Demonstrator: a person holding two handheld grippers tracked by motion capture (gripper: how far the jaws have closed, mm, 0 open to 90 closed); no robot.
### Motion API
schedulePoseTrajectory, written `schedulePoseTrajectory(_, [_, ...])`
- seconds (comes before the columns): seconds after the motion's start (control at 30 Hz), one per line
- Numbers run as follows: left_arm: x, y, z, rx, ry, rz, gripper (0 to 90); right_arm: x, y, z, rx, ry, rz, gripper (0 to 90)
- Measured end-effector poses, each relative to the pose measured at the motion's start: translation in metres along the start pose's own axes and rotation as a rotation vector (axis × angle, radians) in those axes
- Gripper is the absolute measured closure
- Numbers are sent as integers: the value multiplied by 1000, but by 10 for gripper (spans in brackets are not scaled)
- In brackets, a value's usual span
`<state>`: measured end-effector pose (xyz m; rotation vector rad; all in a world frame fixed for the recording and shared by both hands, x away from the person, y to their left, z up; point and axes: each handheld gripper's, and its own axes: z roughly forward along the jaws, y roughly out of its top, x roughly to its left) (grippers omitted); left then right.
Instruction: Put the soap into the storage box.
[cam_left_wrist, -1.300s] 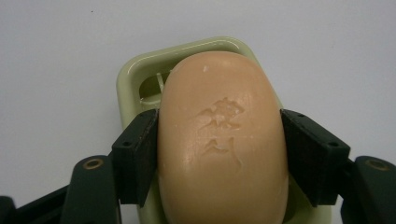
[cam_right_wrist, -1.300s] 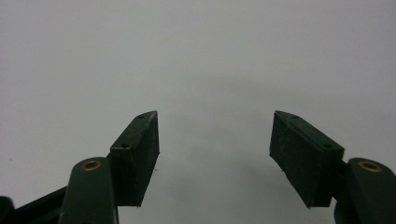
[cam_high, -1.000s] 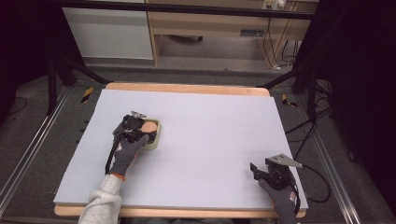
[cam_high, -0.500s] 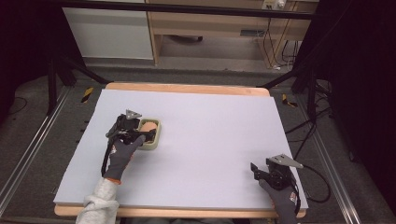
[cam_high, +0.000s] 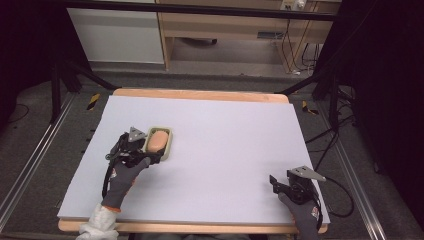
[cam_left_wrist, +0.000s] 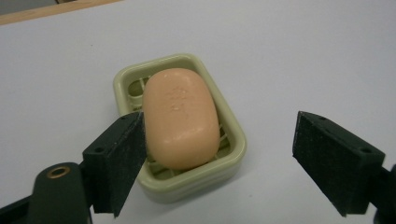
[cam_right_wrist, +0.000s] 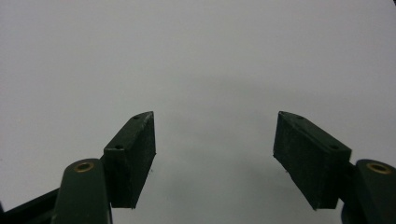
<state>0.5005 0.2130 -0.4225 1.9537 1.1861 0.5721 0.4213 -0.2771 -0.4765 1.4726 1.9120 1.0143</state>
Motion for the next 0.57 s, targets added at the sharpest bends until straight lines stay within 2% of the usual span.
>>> schedulePoseTrajectory(0.1, [2, -7, -4, -11, -6, -15, 147, 0, 0, -1, 0, -5, -1, 283])
schedulePoseTrajectory(0.2, [1, -15, -7, 5, -8, 4, 129, -1, -1, -1, 0, -9, 2, 275])
schedulePoseTrajectory(0.33, [-1, -26, -11, 15, -10, 8, 117, -3, -2, -1, 1, -17, 0, 261])
schedulePoseTrajectory(0.57, [3, -45, -15, 28, -19, -17, 109, -4, -3, -2, 7, -22, 7, 243])
